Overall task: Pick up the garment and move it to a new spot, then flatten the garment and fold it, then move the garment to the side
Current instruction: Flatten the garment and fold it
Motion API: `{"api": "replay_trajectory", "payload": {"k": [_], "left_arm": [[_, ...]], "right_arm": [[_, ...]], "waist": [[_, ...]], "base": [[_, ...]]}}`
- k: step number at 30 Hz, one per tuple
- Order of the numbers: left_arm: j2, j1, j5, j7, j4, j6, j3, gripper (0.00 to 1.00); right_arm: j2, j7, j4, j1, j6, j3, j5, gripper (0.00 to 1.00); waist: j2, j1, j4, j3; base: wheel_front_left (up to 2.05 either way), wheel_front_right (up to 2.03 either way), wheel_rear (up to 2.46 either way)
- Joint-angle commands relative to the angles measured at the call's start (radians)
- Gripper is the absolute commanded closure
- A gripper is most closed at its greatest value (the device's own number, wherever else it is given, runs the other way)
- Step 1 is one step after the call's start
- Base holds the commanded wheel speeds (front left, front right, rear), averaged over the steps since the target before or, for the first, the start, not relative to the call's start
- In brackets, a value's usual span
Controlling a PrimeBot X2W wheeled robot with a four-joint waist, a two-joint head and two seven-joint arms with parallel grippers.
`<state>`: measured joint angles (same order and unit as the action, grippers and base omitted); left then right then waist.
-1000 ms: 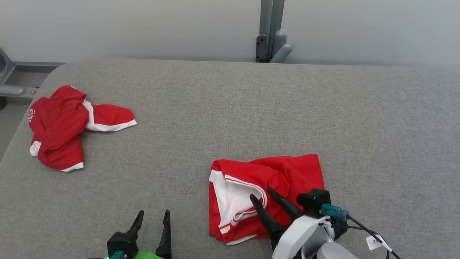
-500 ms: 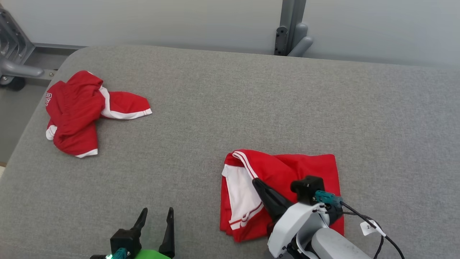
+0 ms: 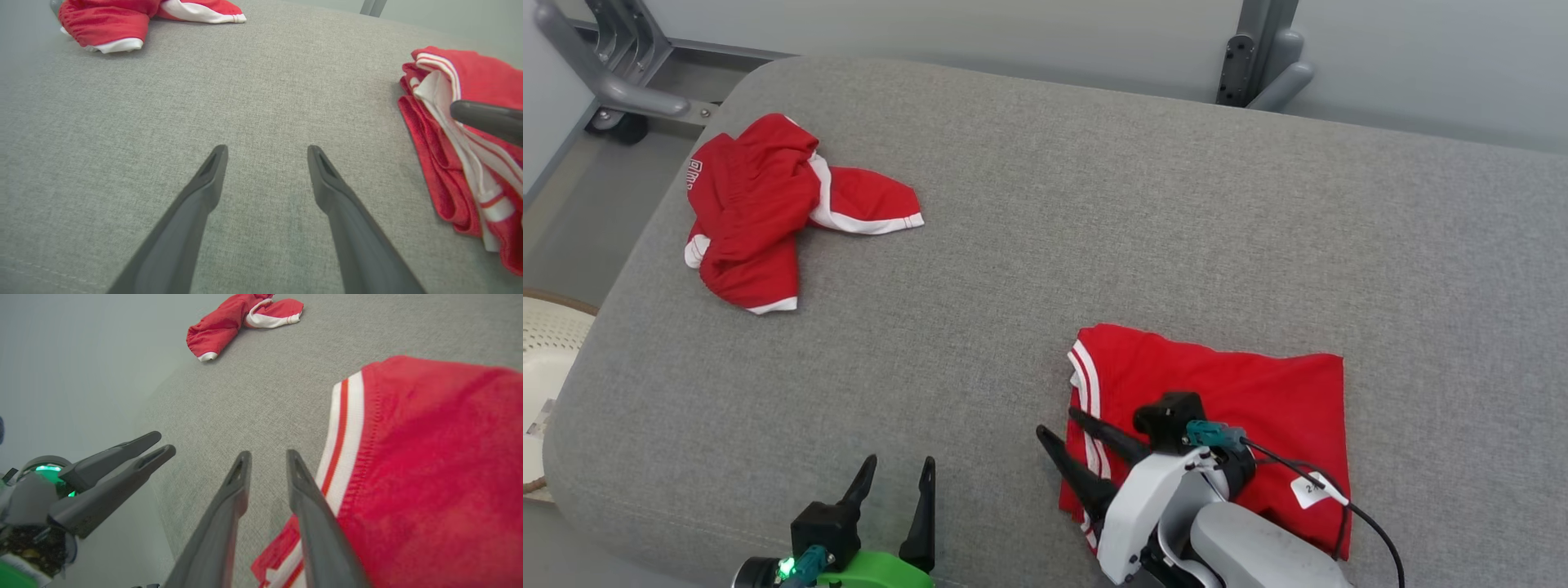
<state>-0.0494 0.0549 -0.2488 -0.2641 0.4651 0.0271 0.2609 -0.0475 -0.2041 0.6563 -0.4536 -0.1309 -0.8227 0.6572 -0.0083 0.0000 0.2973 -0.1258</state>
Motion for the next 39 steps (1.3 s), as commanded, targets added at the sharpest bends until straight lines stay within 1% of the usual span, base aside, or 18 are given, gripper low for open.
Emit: {"api": "replay_trajectory", "payload": {"k": [1, 5, 8, 9, 10, 14, 15, 17, 20, 25, 29, 32, 39], "left_arm": [[-0.003, 0.017, -0.004, 0.000, 0.002, -0.001, -0.004, 0.00], [-0.002, 0.010, 0.000, 0.000, -0.008, -0.007, -0.019, 0.00], [-0.002, -0.001, 0.005, 0.000, -0.020, -0.010, -0.031, 0.00], [-0.002, -0.005, 0.007, 0.000, -0.024, -0.012, -0.037, 0.00], [-0.003, -0.014, 0.013, 0.000, -0.031, -0.016, -0.050, 0.00], [-0.003, -0.033, 0.025, 0.000, -0.042, -0.019, -0.076, 0.00], [-0.003, -0.033, 0.025, 0.000, -0.042, -0.019, -0.076, 0.00], [-0.003, -0.038, 0.030, 0.000, -0.045, -0.017, -0.092, 0.00], [-0.002, -0.054, 0.035, 0.000, -0.050, -0.019, -0.112, 0.00], [-0.003, -0.070, 0.039, 0.000, -0.061, -0.018, -0.137, 0.00], [-0.003, -0.084, 0.042, 0.000, -0.078, -0.024, -0.155, 0.00], [-0.003, -0.098, 0.050, 0.000, -0.091, -0.026, -0.162, 0.00], [-0.003, -0.113, 0.078, 0.000, -0.122, -0.018, -0.167, 0.00]], "right_arm": [[-0.006, -0.018, 0.012, -0.021, 0.000, -0.008, 0.015, 0.00], [-0.006, -0.049, 0.035, -0.046, 0.000, -0.029, 0.036, 0.00], [-0.006, -0.062, 0.042, -0.051, 0.000, 0.009, 0.011, 0.00], [-0.007, -0.062, 0.022, -0.053, 0.000, 0.048, -0.016, 0.00], [-0.012, -0.061, -0.018, -0.011, 0.000, 0.146, -0.068, 0.00], [-0.019, -0.061, -0.110, 0.086, 0.000, 0.320, -0.198, 0.00], [-0.019, -0.061, -0.110, 0.086, 0.000, 0.320, -0.198, 0.00], [-0.017, -0.061, -0.153, 0.137, 0.000, 0.387, -0.259, 0.00], [-0.016, -0.061, -0.201, 0.214, 0.000, 0.475, -0.320, 0.00], [-0.013, -0.061, -0.259, 0.295, 0.000, 0.578, -0.379, 0.00], [-0.011, -0.061, -0.291, 0.338, 0.000, 0.630, -0.406, 0.00], [-0.009, -0.061, -0.308, 0.367, 0.000, 0.650, -0.416, 0.00], [-0.005, -0.061, -0.323, 0.411, 0.000, 0.674, -0.422, 0.00]], "waist": [[0.0083, 0.0000, 0.005, -0.003], [0.0083, 0.0000, -0.022, 0.016], [0.0083, 0.0000, -0.057, 0.037], [0.0083, 0.0000, -0.070, 0.044], [0.0083, 0.0000, -0.098, 0.059], [0.0083, 0.0000, -0.151, 0.088], [0.0083, 0.0000, -0.151, 0.088], [0.0083, 0.0000, -0.177, 0.101], [0.0083, 0.0000, -0.212, 0.117], [0.0083, 0.0000, -0.260, 0.130], [0.0083, 0.0000, -0.294, 0.138], [0.0083, 0.0000, -0.315, 0.144], [0.0083, 0.0000, -0.329, 0.144]], "base": [[0.00, 0.00, 0.00], [0.00, 0.00, 0.00], [0.00, 0.00, 0.00], [0.00, 0.00, 0.00], [0.00, 0.00, 0.00], [0.00, 0.00, 0.00], [0.00, 0.00, 0.00], [0.00, 0.00, 0.00], [0.00, 0.00, 0.00], [0.00, 0.00, 0.00], [0.00, 0.00, 0.00], [0.00, 0.00, 0.00], [0.00, 0.00, 0.00]]}}
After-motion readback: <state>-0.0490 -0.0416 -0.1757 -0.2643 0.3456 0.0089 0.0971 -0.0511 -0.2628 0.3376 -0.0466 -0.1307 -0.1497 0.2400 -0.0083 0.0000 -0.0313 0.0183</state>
